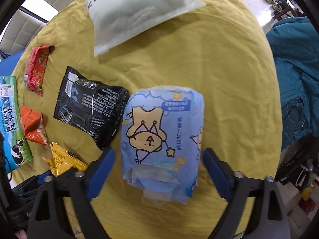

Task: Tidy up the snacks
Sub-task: 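Grasp the yellow packet with the left tool while the right tool grasps the blue cartoon packet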

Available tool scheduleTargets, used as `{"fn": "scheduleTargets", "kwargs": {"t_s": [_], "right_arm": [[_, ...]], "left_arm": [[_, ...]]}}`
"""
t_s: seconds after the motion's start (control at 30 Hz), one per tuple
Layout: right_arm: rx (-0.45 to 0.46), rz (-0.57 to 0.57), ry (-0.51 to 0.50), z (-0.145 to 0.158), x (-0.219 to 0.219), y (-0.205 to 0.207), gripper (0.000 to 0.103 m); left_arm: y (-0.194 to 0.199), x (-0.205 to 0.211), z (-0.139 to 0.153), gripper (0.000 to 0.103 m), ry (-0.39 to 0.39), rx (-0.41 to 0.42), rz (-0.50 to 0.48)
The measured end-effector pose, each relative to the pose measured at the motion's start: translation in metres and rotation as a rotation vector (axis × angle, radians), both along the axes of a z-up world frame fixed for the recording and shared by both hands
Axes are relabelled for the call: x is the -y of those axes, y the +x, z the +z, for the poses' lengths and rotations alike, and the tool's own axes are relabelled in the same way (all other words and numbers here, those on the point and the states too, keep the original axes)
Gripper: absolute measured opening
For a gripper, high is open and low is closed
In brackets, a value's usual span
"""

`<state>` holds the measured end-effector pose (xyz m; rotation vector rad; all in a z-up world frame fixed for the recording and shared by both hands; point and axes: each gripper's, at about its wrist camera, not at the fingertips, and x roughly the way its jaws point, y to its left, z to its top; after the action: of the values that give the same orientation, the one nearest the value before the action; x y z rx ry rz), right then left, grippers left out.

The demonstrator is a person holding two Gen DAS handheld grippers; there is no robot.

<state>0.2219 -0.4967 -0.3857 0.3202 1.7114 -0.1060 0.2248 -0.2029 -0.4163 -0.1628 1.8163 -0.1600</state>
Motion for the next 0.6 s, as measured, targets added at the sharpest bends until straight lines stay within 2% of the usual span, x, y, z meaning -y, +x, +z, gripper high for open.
{"fn": "scheduleTargets", "kwargs": {"t_s": [0.07,0.23,0.27,0.47,0.6], "right_arm": [[-0.018,0.011,-0.004,-0.007,-0.003,0.001,0.068],[-0.036,0.031,-0.041,-0.018,-0.006,-0.002,0.055],[-0.030,0.031,-0.041,-0.017,-0.005,-0.004,0.054],[-0.023,0.027,-0.035,-0.010,-0.008,-0.018,0.049],[-0.008,0.017,-0.013,-0.001,-0.008,-0.030,0.049]], "left_arm": [[0.000,0.001,0.004,0.065,0.005,0.007,0.000],[-0.002,-0.002,0.015,0.064,0.017,0.023,0.000],[-0.006,-0.002,0.026,0.064,0.018,0.024,-0.003],[-0.007,-0.004,0.049,0.064,0.010,0.064,-0.021],[-0.010,-0.010,0.079,0.064,-0.010,0.101,-0.033]]}}
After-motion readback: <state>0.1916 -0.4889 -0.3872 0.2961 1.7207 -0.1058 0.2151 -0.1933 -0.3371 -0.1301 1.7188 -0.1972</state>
